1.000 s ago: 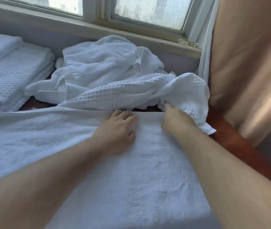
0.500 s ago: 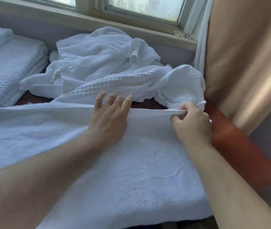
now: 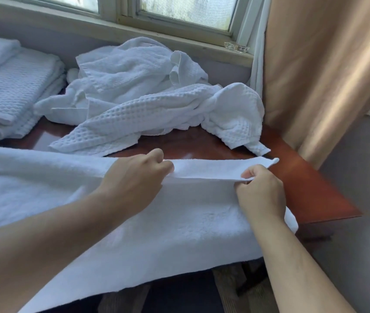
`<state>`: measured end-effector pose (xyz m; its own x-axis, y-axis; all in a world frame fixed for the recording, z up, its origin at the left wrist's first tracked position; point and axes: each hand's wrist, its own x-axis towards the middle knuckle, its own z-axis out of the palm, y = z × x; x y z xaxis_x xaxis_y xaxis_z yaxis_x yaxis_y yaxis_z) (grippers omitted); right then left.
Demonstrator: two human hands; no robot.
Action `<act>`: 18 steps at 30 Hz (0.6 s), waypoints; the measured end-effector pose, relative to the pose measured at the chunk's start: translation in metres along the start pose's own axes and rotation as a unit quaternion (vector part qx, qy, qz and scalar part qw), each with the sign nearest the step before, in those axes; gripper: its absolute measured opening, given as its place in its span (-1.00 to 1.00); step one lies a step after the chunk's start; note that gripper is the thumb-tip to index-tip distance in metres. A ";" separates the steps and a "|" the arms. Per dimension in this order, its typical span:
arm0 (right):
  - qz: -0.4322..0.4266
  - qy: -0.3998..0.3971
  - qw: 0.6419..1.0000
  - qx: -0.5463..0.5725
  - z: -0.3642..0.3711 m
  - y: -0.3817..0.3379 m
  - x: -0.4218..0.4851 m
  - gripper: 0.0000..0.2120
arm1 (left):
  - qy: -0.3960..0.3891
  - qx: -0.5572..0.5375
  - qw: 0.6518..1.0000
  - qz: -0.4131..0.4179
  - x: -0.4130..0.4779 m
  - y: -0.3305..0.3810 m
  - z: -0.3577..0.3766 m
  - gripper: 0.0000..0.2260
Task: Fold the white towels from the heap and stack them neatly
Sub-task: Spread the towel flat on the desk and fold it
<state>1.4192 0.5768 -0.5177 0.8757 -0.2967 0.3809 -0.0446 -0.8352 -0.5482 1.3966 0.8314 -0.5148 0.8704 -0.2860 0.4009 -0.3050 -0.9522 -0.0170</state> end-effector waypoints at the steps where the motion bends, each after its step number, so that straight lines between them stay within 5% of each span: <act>1: 0.000 0.005 1.000 -0.006 -0.004 0.002 -0.003 -0.85 | -0.002 -0.001 1.000 -0.001 -0.002 0.003 -0.001 -0.72; 4: 0.015 -0.018 0.999 -0.034 -0.013 0.008 -0.010 -0.86 | -0.026 -0.010 1.000 0.007 -0.007 0.012 -0.003 -0.74; 10: 0.072 -0.192 0.970 -0.134 -0.040 0.011 -0.017 -0.82 | -0.110 -0.082 0.990 0.012 -0.020 0.017 -0.001 -0.68; 15: -0.002 -0.062 0.990 -0.125 -0.041 -0.010 -0.017 -0.77 | -0.083 -0.069 0.994 0.029 -0.027 0.016 -0.001 -0.67; 18: -0.104 -0.090 0.990 -0.038 -0.019 -0.030 -0.017 -0.71 | -0.052 -0.072 0.995 0.045 -0.030 0.015 0.000 -0.64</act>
<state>1.3967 0.5979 -0.4934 0.9412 -0.0337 0.3362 0.1151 -0.9036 -0.4127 1.3656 0.8257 -0.5276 0.8699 -0.3868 0.3061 -0.4301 -0.8986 0.0865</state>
